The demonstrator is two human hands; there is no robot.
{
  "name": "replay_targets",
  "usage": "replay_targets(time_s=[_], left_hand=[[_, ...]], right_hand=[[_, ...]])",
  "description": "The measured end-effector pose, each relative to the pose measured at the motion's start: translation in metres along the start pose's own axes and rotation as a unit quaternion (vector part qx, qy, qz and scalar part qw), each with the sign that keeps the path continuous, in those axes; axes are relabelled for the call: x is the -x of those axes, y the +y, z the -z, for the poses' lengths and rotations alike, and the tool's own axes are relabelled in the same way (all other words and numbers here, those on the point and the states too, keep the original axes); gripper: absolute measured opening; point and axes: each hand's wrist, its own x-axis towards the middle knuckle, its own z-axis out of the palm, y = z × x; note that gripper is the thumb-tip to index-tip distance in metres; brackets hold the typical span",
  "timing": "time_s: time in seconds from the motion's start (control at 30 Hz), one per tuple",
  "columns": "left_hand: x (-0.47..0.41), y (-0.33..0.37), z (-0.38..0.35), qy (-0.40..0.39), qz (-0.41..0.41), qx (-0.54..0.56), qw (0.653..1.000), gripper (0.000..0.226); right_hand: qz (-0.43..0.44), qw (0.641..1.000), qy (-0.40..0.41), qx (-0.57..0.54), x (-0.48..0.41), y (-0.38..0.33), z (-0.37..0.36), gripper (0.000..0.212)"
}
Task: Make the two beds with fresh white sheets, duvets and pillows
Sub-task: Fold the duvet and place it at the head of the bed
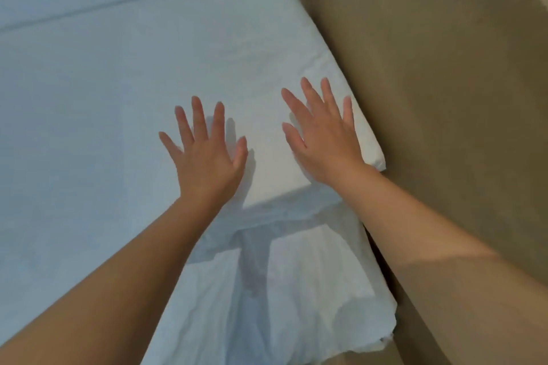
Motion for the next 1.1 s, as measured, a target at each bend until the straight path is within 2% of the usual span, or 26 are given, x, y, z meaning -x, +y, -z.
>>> replay_targets(time_s=[0.07, 0.13, 0.23, 0.33, 0.4, 0.5, 0.6, 0.73, 0.83, 0.93, 1.0, 1.07, 1.1], left_hand=[[-0.004, -0.002, -0.024, -0.041, 0.026, -0.014, 0.999, 0.073], [0.002, 0.001, -0.053, -0.050, 0.006, -0.048, 0.998, 0.077], [0.005, 0.009, -0.083, -0.049, -0.061, -0.072, 0.994, 0.079], [0.000, 0.004, -0.078, -0.054, -0.108, -0.054, 0.991, 0.074], [-0.008, -0.010, -0.061, -0.034, -0.102, -0.026, 0.994, 0.071], [-0.038, -0.027, -0.031, 0.038, -0.058, -0.001, 0.998, 0.069], [-0.063, -0.040, -0.034, 0.036, -0.046, -0.014, 0.998, 0.067], [-0.065, -0.046, -0.067, -0.003, -0.063, -0.055, 0.997, 0.067], [-0.061, -0.047, -0.072, -0.007, -0.067, -0.047, 0.997, 0.066], [-0.045, -0.067, -0.062, 0.003, 0.006, 0.005, 1.000, 0.066], [-0.034, -0.076, -0.054, 0.003, 0.051, 0.030, 0.998, 0.067], [-0.026, -0.078, -0.052, 0.000, 0.049, 0.034, 0.998, 0.067], [-0.023, -0.078, -0.053, 0.002, 0.045, 0.037, 0.998, 0.066]], right_hand=[[-0.024, 0.995, -0.070, 0.062, -0.008, 0.016, -0.029, 0.061], [-0.072, 0.987, -0.110, 0.090, 0.002, 0.036, -0.067, 0.066], [-0.111, 0.979, -0.134, 0.106, 0.011, 0.059, -0.094, 0.069], [-0.113, 0.976, -0.145, 0.116, 0.000, 0.058, -0.088, 0.069], [-0.100, 0.984, -0.108, 0.099, -0.017, 0.042, -0.073, 0.069], [-0.016, 0.997, -0.015, 0.072, -0.067, 0.002, -0.045, 0.065], [0.052, 0.993, -0.026, 0.105, -0.106, -0.008, -0.046, 0.061], [-0.056, 0.987, -0.079, 0.128, -0.099, 0.035, -0.081, 0.064], [-0.105, 0.979, -0.119, 0.128, -0.089, 0.041, -0.089, 0.067], [-0.124, 0.981, -0.085, 0.123, -0.088, 0.020, -0.076, 0.068], [-0.067, 0.992, -0.036, 0.103, -0.087, -0.011, -0.067, 0.066], [0.038, 0.993, -0.043, 0.103, -0.080, -0.037, -0.072, 0.062], [0.063, 0.990, -0.052, 0.112, -0.075, -0.039, -0.079, 0.061]])
